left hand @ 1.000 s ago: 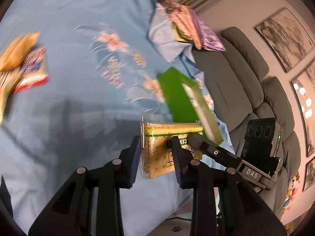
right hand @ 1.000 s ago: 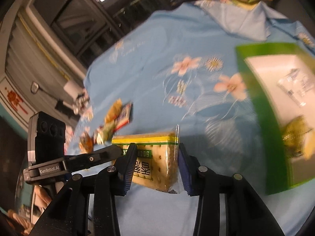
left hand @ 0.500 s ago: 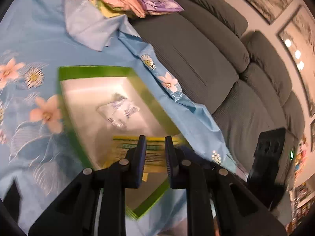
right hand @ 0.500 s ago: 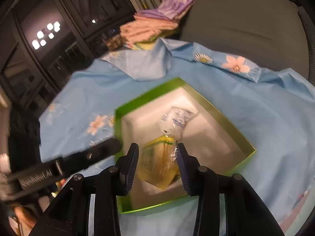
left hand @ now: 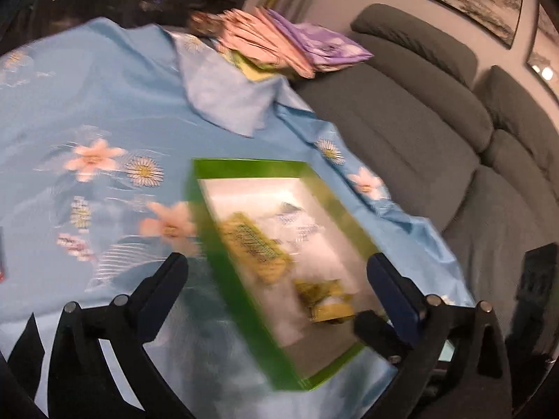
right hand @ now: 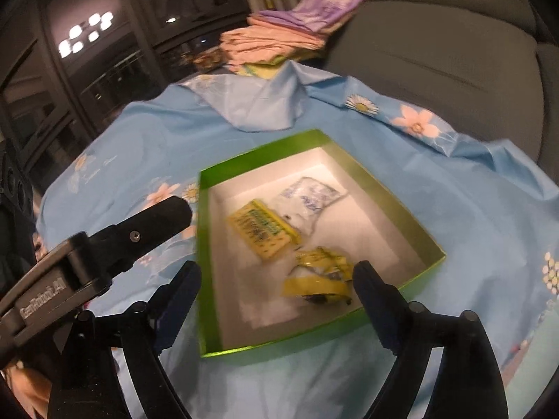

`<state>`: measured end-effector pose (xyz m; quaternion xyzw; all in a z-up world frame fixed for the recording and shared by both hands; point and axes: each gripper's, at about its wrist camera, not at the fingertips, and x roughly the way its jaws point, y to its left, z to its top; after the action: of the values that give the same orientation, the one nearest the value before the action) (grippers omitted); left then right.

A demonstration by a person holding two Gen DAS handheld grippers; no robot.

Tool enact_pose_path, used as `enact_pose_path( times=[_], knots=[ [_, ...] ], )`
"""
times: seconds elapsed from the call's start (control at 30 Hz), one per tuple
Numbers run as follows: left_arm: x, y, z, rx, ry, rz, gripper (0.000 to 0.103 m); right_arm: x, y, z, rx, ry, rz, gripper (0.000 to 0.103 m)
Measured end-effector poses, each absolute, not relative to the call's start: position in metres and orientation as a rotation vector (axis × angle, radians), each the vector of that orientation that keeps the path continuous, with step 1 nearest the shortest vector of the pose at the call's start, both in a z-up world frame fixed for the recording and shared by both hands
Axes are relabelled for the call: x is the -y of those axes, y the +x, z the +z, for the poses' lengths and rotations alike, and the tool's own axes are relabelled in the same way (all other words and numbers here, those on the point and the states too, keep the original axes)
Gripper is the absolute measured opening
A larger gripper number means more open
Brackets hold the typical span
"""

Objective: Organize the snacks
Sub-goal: 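Carry the soda cracker pack into the green box and release it, then move the right gripper back and grasp the yellow bread bag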

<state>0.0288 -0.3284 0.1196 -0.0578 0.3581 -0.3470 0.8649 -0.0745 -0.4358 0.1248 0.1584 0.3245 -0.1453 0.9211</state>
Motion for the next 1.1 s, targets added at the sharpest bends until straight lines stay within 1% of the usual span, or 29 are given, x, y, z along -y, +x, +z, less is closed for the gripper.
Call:
enact_pose_path(
  times=[0.03, 0.07, 0.13, 0.3, 0.53, 0.63, 0.73, 0.93, 1.1],
  knots=[
    [0.323, 0.027, 0.121, -0.745, -0.102, -0.704, 0.103, 0.431, -0.073, 0.126, -0.67, 0.319, -0.298, 0.096],
    [0.314, 0.026, 0.122, -0.738, -0.095, -0.686, 0.103, 0.424, -0.073, 0.128, -0.675, 0.309, -0.297, 0.097],
    [0.296, 0.022, 0.122, -0.727, -0.094, -0.64, 0.103, 0.409, -0.071, 0.13, -0.699, 0.275, -0.306, 0.102],
    [0.25, 0.012, 0.117, -0.709, -0.064, -0.512, 0.103, 0.368, -0.063, 0.128, -0.766, 0.193, -0.293, 0.102],
    [0.154, -0.001, 0.1, -0.673, -0.182, -0.376, 0.103, 0.304, -0.047, 0.127, -0.794, 0.026, -0.31, 0.102],
    [0.116, 0.0, 0.087, -0.664, -0.154, -0.223, 0.103, 0.277, -0.033, 0.123, -0.812, -0.016, -0.268, 0.102],
    [0.089, 0.008, 0.078, -0.702, -0.144, -0.166, 0.103, 0.255, -0.025, 0.118, -0.83, -0.014, -0.205, 0.102],
    [0.029, -0.002, 0.052, -0.731, -0.233, -0.094, 0.103, 0.227, -0.007, 0.108, -0.867, 0.044, -0.17, 0.102],
    [-0.023, -0.011, 0.035, -0.74, -0.323, 0.037, 0.103, 0.217, 0.007, 0.093, -0.89, 0.295, -0.056, 0.102]
  ],
)
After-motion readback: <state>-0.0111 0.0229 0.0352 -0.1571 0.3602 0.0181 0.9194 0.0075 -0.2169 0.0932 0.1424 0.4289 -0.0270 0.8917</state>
